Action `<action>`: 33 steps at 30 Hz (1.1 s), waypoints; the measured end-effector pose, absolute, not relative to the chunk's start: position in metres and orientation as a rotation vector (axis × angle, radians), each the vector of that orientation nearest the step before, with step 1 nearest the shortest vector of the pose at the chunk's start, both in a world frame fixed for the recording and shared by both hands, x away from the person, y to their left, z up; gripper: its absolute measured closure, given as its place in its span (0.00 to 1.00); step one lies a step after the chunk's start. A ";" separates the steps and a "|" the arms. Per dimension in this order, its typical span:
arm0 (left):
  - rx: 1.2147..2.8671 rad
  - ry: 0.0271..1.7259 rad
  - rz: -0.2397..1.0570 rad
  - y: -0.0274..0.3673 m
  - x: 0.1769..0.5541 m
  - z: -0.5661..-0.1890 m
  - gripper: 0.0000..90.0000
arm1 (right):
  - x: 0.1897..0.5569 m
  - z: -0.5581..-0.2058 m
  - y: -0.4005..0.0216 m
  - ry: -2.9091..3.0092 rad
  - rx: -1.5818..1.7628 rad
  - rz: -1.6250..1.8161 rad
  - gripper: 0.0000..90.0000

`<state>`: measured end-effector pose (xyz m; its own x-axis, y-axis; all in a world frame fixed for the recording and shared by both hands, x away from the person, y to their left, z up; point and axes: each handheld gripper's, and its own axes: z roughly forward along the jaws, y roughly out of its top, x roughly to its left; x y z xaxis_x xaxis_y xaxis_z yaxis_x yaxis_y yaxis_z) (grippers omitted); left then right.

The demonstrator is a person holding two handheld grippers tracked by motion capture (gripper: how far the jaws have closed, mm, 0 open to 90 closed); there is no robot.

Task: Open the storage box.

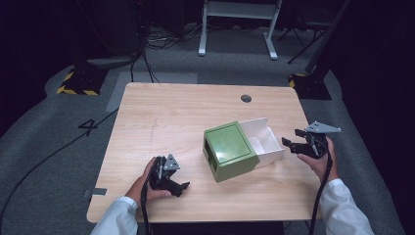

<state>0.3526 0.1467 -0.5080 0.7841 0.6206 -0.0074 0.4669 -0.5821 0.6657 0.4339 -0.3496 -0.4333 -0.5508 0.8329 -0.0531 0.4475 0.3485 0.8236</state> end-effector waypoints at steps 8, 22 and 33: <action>2.298 0.803 0.296 0.147 0.353 -0.508 0.01 | 0.428 -0.435 -0.357 2.155 1.110 1.070 0.30; 2.297 0.806 0.297 0.147 0.352 -0.508 0.01 | 0.415 -0.444 -0.361 2.189 1.091 1.011 0.26; 2.298 0.808 0.298 0.147 0.352 -0.508 0.01 | 0.402 -0.448 -0.360 2.246 1.047 1.018 0.26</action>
